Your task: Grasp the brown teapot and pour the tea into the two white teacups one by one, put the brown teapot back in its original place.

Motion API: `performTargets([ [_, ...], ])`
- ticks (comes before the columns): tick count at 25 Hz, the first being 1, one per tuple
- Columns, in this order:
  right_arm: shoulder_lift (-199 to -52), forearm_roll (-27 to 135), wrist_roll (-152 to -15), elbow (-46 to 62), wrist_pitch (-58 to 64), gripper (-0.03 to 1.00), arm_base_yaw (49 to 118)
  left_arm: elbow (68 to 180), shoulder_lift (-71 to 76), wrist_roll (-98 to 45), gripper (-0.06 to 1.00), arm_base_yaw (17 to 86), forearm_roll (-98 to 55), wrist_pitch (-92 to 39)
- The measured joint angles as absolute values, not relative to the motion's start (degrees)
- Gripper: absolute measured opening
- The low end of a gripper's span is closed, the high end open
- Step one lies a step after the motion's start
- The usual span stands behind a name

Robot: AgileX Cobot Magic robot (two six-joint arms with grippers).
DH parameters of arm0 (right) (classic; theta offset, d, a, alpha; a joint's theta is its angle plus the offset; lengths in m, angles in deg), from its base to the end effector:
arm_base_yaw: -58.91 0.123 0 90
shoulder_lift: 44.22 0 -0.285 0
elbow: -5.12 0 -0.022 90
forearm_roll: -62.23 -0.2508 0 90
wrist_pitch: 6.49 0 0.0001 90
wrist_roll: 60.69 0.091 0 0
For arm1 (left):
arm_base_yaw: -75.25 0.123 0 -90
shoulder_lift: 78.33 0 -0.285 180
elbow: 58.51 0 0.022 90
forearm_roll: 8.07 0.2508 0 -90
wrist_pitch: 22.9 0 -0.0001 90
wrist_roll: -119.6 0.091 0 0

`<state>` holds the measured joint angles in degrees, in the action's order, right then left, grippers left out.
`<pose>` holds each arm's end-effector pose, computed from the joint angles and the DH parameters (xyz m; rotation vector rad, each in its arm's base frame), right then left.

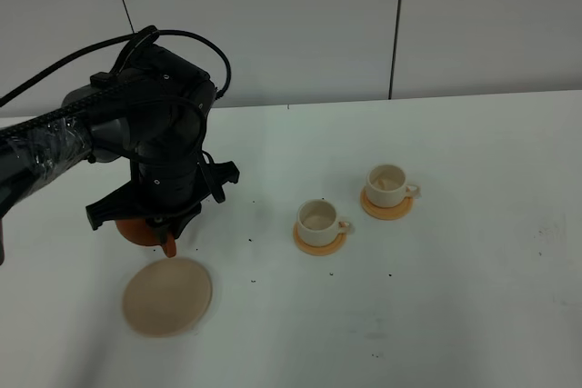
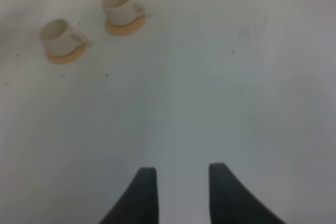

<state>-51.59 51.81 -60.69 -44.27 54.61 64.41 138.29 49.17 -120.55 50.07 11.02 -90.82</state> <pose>-0.0066 0.0138 0.2739 -0.1069 2.0521 0.2777 0.3915 -0.1536 0.1944 -0.6999 2.8121 0.3094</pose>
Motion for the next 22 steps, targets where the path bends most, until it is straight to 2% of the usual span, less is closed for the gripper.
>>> performTargets([
  [17,-51.59,51.81,-60.69,-44.27,54.61,0.24,64.41,138.29,49.17,-102.42,0.17,50.07,11.26,-89.73],
  [22,-51.59,51.81,-60.69,-44.27,54.61,0.24,64.41,138.29,49.17,-93.21,0.17,50.07,9.37,-89.55],
])
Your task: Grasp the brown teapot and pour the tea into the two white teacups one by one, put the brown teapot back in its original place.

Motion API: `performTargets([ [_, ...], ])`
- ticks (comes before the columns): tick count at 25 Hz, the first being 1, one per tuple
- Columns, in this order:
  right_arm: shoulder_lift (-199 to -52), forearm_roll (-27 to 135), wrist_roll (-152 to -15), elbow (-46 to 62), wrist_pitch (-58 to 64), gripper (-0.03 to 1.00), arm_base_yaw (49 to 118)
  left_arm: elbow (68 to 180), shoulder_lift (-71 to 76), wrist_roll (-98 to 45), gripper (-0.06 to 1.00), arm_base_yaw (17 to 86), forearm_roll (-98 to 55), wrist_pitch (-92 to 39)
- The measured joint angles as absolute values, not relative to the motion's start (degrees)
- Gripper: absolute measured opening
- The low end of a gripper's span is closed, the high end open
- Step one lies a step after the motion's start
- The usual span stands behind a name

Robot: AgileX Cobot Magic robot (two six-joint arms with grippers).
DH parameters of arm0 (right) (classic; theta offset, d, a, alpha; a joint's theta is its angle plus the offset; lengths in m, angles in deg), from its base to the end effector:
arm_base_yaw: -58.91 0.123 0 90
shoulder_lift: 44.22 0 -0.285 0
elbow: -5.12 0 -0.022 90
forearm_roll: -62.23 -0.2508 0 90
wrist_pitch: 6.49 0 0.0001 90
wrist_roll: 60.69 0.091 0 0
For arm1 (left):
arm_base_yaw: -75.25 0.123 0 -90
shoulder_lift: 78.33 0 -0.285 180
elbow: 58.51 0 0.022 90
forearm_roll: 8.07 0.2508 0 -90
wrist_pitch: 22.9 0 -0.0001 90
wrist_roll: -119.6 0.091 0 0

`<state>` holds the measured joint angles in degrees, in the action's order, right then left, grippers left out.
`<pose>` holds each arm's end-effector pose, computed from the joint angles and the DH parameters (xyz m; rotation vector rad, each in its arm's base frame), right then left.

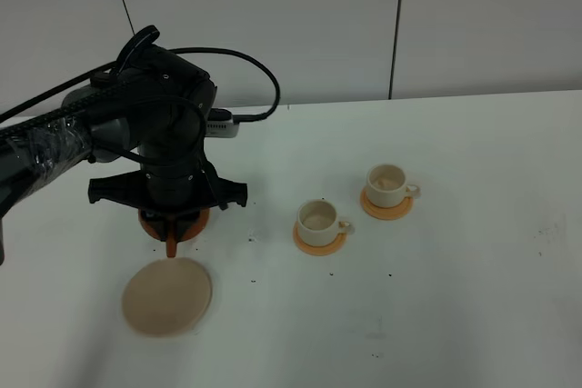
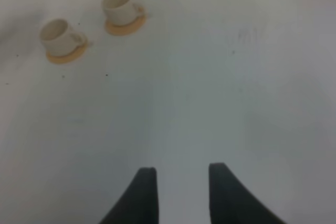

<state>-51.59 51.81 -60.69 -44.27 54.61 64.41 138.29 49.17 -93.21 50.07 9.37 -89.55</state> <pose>-0.0066 0.0138 0.2739 -0.1069 2.0521 0.2777 0.3920 -0.1566 0.1937 -0.0269 2.9463 0.3329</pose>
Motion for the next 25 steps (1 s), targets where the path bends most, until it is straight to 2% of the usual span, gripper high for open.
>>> performTargets([
  [4,-51.59,51.81,-60.69,-44.27,54.61,0.24,64.41,138.29,49.17,-86.56,0.17,50.07,6.34,-89.31],
  [13,-51.59,51.81,-60.69,-44.27,54.61,0.24,64.41,138.29,49.17,-81.04,0.17,50.07,3.39,-88.81],
  [25,-51.59,51.81,-60.69,-44.27,54.61,0.24,64.41,138.29,49.17,-78.40,0.17,50.07,2.52,-88.86],
])
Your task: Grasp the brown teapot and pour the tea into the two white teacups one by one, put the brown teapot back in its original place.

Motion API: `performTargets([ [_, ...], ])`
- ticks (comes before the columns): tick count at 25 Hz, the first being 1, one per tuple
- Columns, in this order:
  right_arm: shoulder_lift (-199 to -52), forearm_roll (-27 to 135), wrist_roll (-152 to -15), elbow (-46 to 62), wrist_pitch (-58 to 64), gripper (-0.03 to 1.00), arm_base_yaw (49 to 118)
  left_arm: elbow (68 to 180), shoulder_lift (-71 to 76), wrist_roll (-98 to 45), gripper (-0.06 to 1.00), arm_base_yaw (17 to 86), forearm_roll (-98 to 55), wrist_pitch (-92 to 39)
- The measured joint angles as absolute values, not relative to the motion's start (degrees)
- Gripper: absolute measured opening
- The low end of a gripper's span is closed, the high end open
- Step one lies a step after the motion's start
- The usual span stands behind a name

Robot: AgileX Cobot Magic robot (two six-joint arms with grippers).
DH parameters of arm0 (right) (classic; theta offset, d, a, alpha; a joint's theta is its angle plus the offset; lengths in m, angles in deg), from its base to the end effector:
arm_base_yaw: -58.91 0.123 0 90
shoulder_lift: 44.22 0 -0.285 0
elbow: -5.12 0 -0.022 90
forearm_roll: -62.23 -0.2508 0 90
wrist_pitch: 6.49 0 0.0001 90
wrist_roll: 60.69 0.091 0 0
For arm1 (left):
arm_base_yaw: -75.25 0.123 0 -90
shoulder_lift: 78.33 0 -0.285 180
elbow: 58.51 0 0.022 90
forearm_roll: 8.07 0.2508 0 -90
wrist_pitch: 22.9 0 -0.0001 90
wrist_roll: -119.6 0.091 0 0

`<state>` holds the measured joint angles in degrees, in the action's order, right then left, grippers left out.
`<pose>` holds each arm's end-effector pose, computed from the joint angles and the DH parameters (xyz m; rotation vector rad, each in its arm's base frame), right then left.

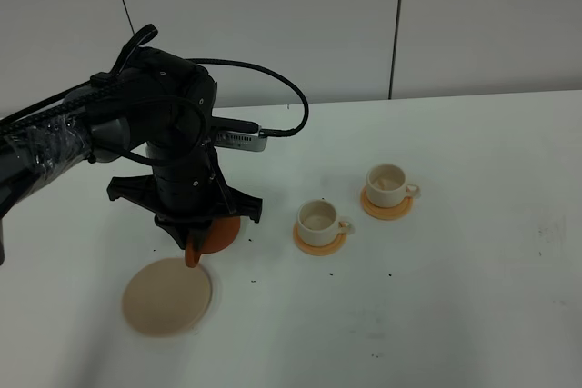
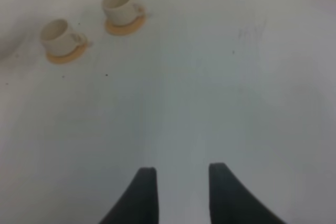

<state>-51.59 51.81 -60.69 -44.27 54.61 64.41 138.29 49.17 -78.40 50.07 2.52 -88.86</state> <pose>-0.0066 0.0138 0.2739 -0.1069 2.0521 0.2777 0.3880 -0.1655 0.1915 0.2950 3.0031 0.2081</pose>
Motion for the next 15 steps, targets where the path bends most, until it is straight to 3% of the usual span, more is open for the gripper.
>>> performTargets([
  [15,-51.59,51.81,-60.69,-44.27,54.61,0.24,64.41,138.29,49.17,-71.23,0.17,50.07,2.10,-89.09],
])
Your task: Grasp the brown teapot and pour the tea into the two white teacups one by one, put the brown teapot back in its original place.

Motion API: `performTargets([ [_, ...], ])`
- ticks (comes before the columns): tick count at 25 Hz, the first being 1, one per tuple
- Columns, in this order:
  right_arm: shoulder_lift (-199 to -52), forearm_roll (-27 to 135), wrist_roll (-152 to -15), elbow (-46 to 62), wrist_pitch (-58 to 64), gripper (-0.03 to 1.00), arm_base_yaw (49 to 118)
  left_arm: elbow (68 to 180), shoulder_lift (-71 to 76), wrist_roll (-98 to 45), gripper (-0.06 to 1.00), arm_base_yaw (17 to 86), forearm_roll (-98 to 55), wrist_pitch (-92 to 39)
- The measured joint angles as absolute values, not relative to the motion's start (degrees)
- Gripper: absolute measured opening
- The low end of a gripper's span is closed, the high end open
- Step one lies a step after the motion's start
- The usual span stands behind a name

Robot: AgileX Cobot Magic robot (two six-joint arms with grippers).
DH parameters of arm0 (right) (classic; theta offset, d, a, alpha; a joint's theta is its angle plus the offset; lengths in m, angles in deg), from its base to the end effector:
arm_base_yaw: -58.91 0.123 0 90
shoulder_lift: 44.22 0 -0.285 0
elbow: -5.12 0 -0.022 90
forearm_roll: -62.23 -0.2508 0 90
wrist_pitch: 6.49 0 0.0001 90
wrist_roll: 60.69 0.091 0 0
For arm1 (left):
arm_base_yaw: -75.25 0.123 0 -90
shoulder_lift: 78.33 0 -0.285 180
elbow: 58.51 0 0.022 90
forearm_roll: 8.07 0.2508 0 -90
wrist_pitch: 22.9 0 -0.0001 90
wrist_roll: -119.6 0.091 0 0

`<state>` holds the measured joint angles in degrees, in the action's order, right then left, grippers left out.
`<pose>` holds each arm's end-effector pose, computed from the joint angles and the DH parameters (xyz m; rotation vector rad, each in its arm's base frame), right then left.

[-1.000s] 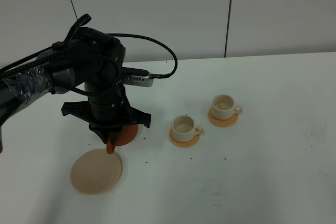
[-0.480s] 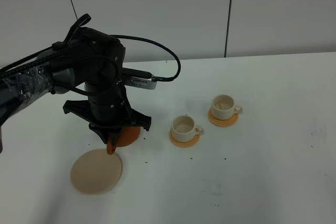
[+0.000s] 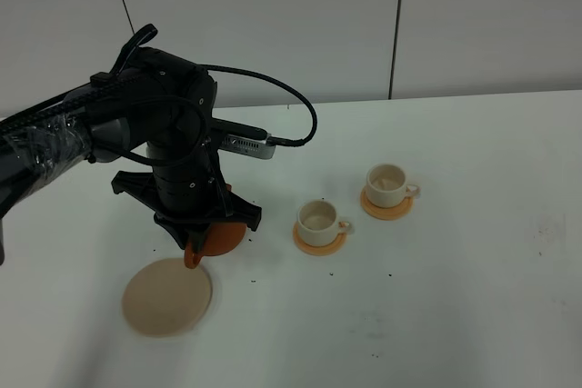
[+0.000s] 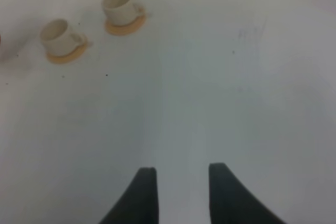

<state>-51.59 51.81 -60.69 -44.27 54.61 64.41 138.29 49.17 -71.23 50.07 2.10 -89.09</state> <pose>-0.0066 0.0138 0.2739 -0.1069 2.0521 0.2777 0.3874 -0.1659 0.1914 0.4798 2.9938 0.2120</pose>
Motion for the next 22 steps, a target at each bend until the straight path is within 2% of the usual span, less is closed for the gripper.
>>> performTargets([
  [22,-51.59,51.81,-60.69,-44.27,54.61,0.24,64.41,138.29,49.17,-57.34,0.17,50.07,2.17,-89.83],
])
